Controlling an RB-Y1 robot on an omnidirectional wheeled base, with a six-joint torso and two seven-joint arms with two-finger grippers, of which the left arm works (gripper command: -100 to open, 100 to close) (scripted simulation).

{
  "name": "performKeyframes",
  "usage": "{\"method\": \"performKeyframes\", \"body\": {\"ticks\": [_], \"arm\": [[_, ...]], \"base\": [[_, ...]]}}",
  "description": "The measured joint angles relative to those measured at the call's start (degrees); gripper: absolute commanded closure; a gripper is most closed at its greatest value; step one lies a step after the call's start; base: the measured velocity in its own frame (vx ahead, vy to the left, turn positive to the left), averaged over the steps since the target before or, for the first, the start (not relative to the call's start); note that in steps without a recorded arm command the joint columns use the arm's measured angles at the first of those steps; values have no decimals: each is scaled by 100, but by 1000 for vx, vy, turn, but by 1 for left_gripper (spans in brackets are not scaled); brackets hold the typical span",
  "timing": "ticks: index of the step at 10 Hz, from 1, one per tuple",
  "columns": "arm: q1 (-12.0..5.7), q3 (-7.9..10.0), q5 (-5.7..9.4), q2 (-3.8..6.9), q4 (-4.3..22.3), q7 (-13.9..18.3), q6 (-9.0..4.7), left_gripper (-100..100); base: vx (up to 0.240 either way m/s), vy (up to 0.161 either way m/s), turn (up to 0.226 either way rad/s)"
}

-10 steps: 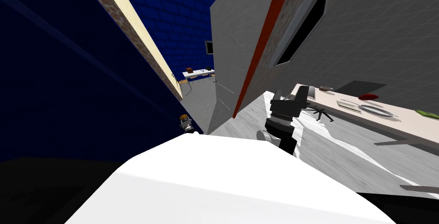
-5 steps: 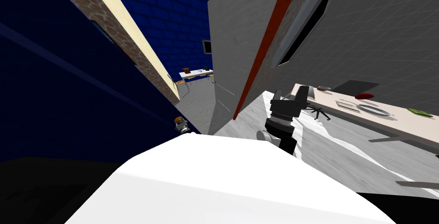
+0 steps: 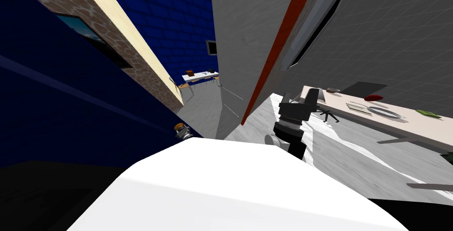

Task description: Push the door open

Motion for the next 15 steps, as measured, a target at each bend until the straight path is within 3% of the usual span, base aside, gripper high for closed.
{"method": "performKeyframes", "body": {"ticks": [2, 4, 5, 9, 12, 15], "arm": [[72, 78, 59, -54, -153, -87, 17, 100], [100, 211, 154, -97, -86, -100, -53, 100], [208, 246, 183, -152, -259, -154, -35, 100], [262, 501, 363, -157, -242, -165, -92, 100], [415, 752, 546, -315, -416, -286, -126, 100], [482, 968, 685, -354, -414, -285, -198, 100]], "base": [[78, 42, -51], [106, 56, -27], [87, 61, -50], [103, 71, -42], [157, 88, -47], [82, 86, -6]]}}
